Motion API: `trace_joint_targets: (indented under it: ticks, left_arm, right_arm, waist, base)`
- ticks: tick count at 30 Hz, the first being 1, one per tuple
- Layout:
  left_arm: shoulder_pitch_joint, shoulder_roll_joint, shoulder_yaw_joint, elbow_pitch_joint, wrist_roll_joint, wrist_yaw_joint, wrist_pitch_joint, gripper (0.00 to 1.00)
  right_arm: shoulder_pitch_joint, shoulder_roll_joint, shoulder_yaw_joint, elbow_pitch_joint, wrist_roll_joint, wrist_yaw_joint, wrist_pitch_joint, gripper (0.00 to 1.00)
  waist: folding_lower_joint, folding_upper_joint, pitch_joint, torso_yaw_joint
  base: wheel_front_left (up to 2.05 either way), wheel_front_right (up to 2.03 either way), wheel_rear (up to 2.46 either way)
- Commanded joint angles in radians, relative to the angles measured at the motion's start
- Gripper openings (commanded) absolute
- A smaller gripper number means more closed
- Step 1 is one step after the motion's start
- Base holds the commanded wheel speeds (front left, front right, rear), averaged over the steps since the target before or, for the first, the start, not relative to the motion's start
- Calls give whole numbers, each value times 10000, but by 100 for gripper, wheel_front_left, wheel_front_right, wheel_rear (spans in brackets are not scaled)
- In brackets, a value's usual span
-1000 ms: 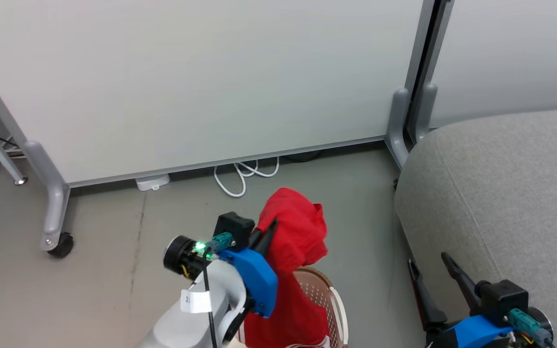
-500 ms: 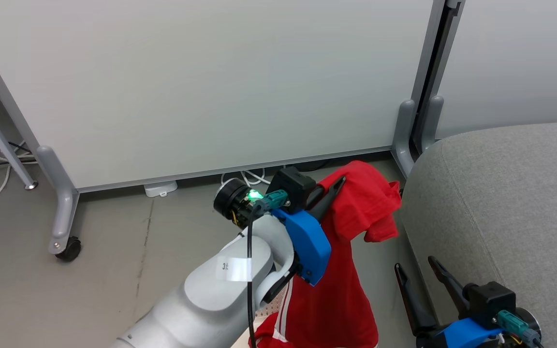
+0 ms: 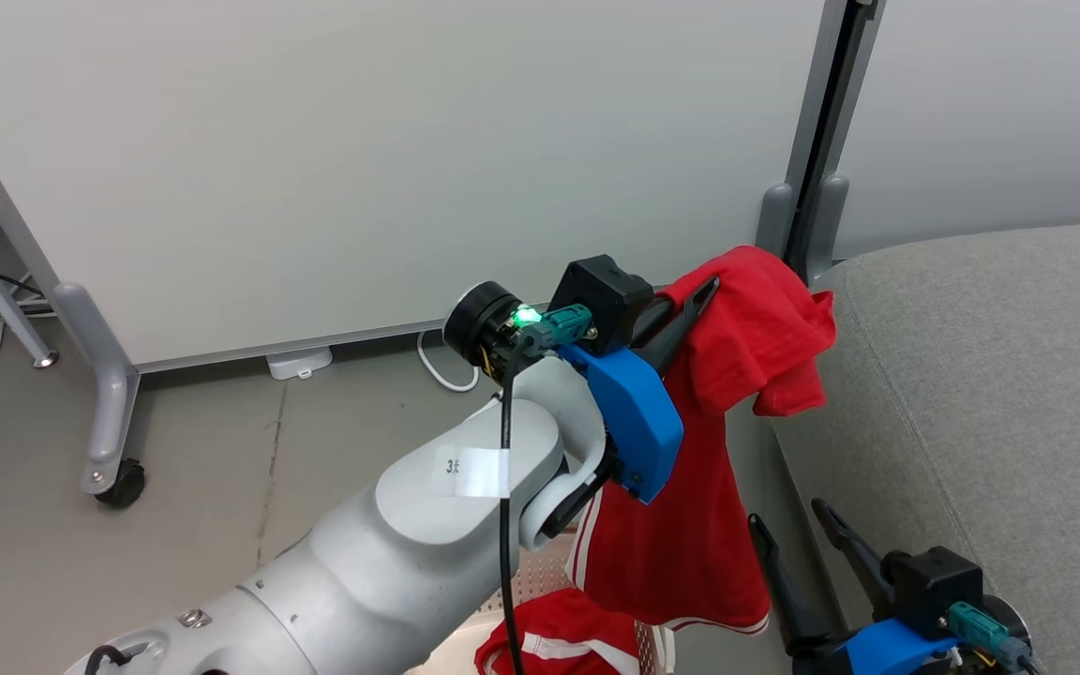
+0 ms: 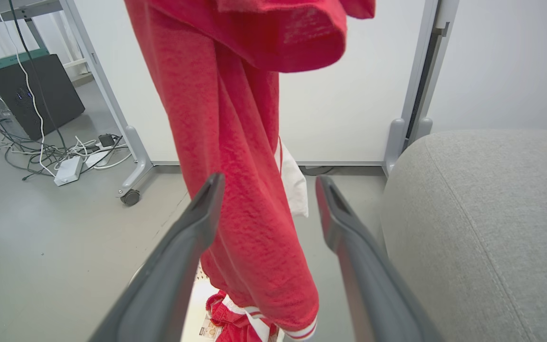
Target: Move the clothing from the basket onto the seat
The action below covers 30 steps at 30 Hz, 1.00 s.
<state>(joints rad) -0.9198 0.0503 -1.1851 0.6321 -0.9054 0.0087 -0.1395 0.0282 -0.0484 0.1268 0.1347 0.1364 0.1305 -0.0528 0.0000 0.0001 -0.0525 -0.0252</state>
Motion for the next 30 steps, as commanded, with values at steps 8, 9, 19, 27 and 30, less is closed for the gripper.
trace_joint_targets:
  ticks: [8, 9, 19, 27, 30]
  left_arm:
    - [-232, -1, -507, 322, -645, 194, -322, 0]
    - [-251, 1, -560, 337, -704, 210, -344, 0]
    - [-358, 0, -863, 277, -1058, 236, -426, 0]
    - [-406, -1, -960, 119, -1153, 217, -458, 0]
    - [-393, 0, -971, 81, -1178, 217, -462, 0]
  right_arm:
    - [-154, -36, 133, 56, 54, 5, 58, 100]
    - [-212, -36, 195, 75, 55, 5, 67, 100]
    - [-1553, -36, 1159, 1133, 267, 5, 233, 100]
    - [-3022, -36, 1839, 2746, 513, 5, -20, 100]
    - [-3357, -38, 1957, 3126, 563, 5, -58, 100]
  waist:
    - [0, -1, 46, -40]
    - [0, -1, 54, -39]
    - [0, -1, 88, -21]
    - [0, -1, 98, 74]
    - [0, -1, 99, 87]
  base:
    - [0, 0, 0]
    - [0, 0, 0]
    - [0, 0, 0]
    - [0, 0, 0]
    - [0, 0, 0]
